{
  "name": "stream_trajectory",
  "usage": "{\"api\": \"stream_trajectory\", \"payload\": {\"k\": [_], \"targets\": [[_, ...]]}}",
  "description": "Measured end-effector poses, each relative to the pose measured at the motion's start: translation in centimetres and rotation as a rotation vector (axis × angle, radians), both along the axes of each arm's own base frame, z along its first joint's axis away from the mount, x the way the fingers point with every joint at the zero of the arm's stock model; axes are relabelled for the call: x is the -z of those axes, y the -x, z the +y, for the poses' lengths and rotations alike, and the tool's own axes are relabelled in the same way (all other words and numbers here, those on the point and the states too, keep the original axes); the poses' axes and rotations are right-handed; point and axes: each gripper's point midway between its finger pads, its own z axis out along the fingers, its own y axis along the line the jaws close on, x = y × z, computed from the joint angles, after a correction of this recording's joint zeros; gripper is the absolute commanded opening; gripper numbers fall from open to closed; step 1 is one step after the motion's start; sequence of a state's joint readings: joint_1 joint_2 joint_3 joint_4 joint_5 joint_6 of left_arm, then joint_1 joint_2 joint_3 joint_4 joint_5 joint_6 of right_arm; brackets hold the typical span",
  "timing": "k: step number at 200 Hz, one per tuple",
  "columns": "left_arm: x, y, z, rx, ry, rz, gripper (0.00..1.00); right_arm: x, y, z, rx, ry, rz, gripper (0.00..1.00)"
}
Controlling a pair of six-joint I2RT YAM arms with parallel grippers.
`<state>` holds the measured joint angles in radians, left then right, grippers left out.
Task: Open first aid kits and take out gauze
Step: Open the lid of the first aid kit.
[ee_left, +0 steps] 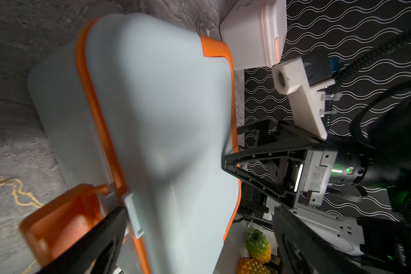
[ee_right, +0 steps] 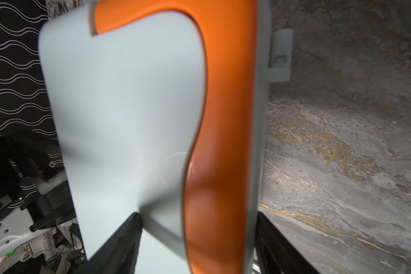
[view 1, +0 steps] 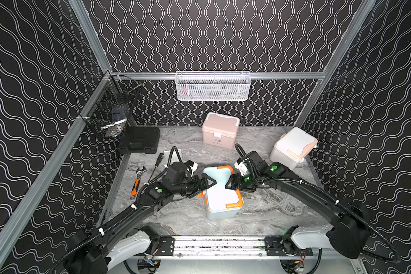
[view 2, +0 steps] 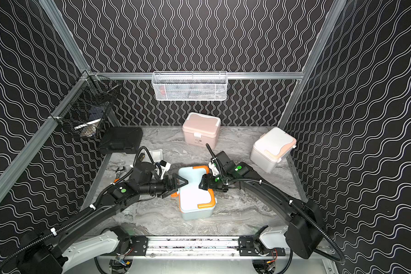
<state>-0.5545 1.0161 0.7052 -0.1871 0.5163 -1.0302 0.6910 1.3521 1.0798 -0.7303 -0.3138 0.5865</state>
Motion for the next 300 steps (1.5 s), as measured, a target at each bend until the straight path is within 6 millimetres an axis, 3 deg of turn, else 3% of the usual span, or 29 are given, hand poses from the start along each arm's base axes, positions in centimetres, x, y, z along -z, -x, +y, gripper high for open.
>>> {"api": "stream_trajectory", "payload": {"k": [153,260,280,300], "targets": [[-3.5,-1.7,-0.5,-0.045,0.150,-0.017,0.99,-1.6,-0.5,-0.1,0.033,-0.022,-0.043,0.99],[-8.4,-4.1,-2.5,-0.025,0.263,-0.115,0.98,-5.6,-0.3,-2.4,0.095,-0.046,-0.158,1.00],[-9.0,-4.5,-2.9,-0.020,0.271,-0.129,0.98,-5.4,-0.3,-2.4,0.101,-0.049,-0.144,1.00],[-8.3,-4.3,-3.7,-0.002,0.262,-0.110,0.98,-4.2,-0.4,-1.9,0.083,-0.072,-0.105,1.00]]}}
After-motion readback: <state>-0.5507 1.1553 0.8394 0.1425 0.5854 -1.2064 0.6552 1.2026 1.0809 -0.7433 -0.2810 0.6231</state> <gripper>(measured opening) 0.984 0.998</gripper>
